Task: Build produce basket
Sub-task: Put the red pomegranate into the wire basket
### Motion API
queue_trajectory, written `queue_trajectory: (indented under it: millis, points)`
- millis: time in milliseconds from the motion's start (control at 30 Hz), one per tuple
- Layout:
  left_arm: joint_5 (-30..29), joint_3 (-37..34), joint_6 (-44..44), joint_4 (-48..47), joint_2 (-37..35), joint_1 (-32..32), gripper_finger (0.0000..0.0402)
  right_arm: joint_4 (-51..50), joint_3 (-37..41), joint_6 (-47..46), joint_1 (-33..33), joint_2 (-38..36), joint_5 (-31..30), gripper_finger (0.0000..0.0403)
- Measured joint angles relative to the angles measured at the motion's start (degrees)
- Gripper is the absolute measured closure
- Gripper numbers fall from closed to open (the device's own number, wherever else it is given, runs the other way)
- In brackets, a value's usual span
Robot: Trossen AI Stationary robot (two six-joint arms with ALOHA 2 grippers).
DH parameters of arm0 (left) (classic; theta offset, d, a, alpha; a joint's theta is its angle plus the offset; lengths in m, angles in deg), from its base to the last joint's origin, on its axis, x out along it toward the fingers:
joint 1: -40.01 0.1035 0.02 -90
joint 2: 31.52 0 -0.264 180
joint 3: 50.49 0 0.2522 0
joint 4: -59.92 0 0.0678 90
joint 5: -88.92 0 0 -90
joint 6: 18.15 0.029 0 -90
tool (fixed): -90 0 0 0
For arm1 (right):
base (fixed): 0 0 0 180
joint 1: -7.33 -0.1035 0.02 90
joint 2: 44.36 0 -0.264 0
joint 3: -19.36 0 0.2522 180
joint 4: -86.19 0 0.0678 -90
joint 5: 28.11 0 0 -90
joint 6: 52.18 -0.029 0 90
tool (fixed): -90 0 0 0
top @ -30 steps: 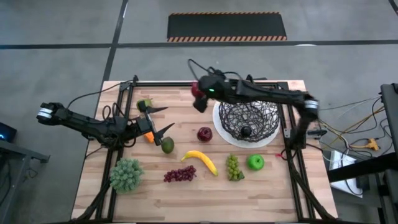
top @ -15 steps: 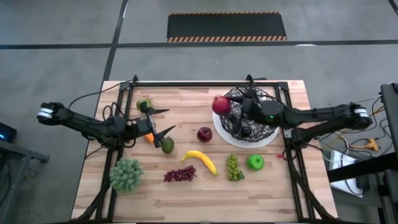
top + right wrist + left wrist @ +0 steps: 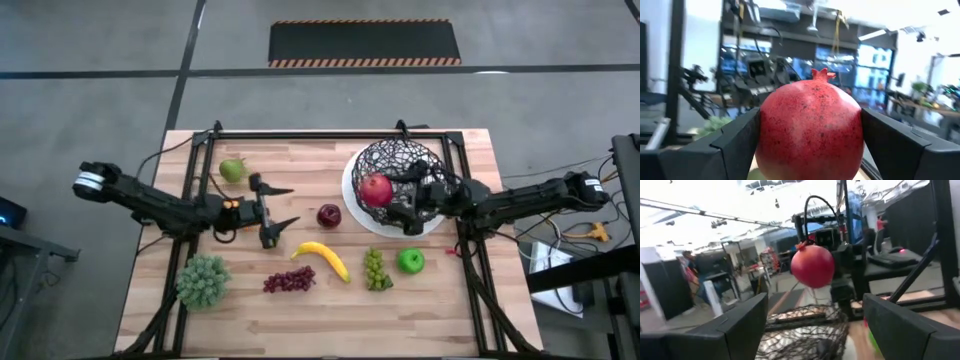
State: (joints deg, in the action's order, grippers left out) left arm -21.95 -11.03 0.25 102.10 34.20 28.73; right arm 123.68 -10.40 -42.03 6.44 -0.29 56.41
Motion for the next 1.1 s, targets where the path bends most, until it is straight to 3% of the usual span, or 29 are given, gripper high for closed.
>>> queue_trajectory:
  millis: [233,600,867,1100]
  points:
    - [7.3,6.0,-1.6,13.1,15.1,2.1,0.0096,7.3,4.2,0.3,0.0,0.0,1.6,0.0095]
    - [9.4,23.3,-7.8,14.0,33.7,6.1,0.0096,9.3,5.1,0.6,0.0,0.0,5.8,0.0093]
    - [12.5,31.6,-15.0,14.1,41.4,8.0,0.0096,9.4,5.0,1.3,0.0,0.7,7.6,0.0093]
    - [13.9,35.2,-15.2,14.1,43.9,8.4,0.0096,9.6,5.0,1.4,0.0,1.4,9.4,0.0093]
